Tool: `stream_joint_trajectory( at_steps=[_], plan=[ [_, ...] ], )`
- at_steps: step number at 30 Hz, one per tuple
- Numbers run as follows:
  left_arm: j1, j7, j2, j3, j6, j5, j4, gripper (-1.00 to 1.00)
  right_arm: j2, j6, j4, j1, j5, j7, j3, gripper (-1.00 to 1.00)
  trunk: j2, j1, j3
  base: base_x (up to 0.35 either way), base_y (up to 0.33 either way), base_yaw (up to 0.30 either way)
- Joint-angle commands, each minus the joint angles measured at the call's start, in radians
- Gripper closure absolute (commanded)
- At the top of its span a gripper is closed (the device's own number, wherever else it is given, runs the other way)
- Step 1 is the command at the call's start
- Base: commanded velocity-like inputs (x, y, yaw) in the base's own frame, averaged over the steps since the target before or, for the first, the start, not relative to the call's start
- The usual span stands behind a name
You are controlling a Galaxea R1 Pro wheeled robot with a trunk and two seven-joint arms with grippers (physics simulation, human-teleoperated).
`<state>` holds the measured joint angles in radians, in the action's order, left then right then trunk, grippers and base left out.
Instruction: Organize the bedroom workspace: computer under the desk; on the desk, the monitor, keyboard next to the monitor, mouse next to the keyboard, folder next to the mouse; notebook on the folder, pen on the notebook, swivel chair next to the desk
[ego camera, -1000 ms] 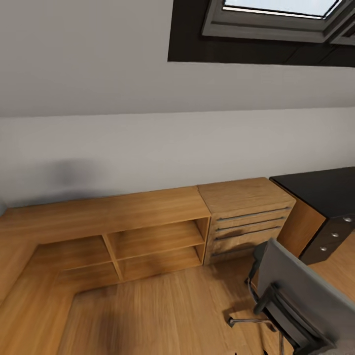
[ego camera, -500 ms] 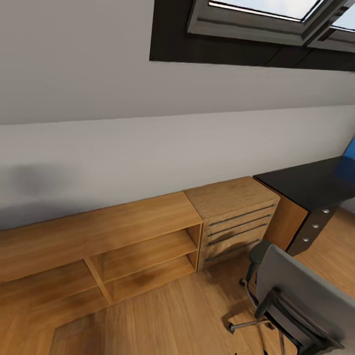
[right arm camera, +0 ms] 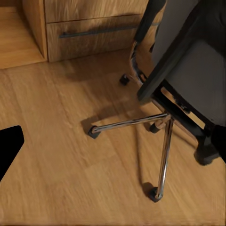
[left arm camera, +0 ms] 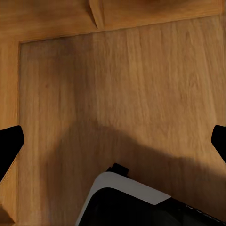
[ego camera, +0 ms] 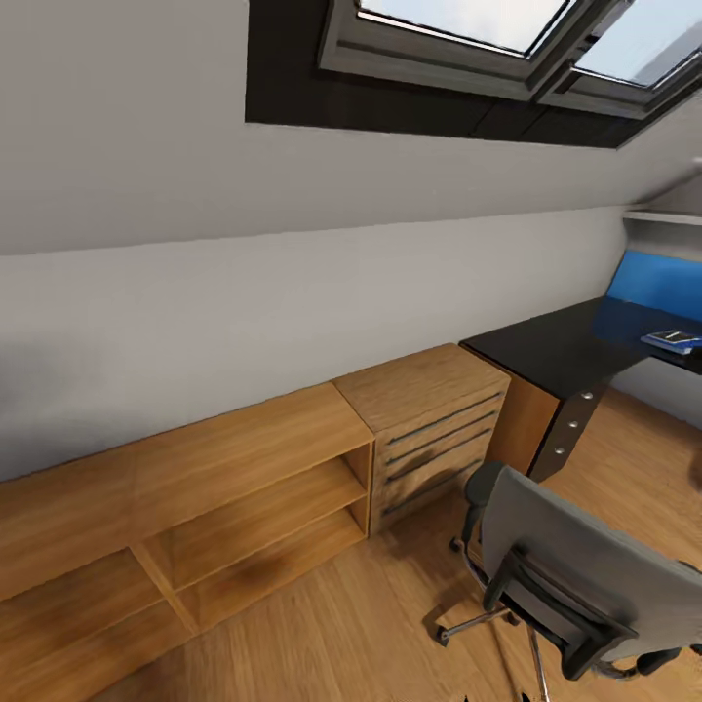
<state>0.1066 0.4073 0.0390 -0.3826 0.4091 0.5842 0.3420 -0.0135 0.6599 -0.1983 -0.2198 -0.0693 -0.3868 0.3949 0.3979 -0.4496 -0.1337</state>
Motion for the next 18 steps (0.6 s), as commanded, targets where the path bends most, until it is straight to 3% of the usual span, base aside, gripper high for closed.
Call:
stream_joint_trajectory(
  at_steps=[1,7,18],
  plan=[
    [0.001,0.007,-0.001,-0.009,0.003,0.006,0.0,-1.0,0.0,0.003,0.0,-0.001,-0.007,-0.004,0.009,-1.0,0.002,0.0,-0.002,-0.128,0.279,-0.295],
    [0.001,0.007,-0.001,-0.009,0.003,0.006,0.0,-1.0,0.0,0.002,0.0,-0.001,-0.007,-0.006,0.007,-1.0,0.002,0.0,0.0,-0.129,0.23,-0.297],
    [0.001,0.007,-0.001,-0.009,0.004,0.006,0.0,-1.0,0.0,0.0,0.0,-0.001,-0.009,-0.006,0.007,-1.0,0.002,0.0,-0.007,-0.011,0.015,-0.273]
  ],
)
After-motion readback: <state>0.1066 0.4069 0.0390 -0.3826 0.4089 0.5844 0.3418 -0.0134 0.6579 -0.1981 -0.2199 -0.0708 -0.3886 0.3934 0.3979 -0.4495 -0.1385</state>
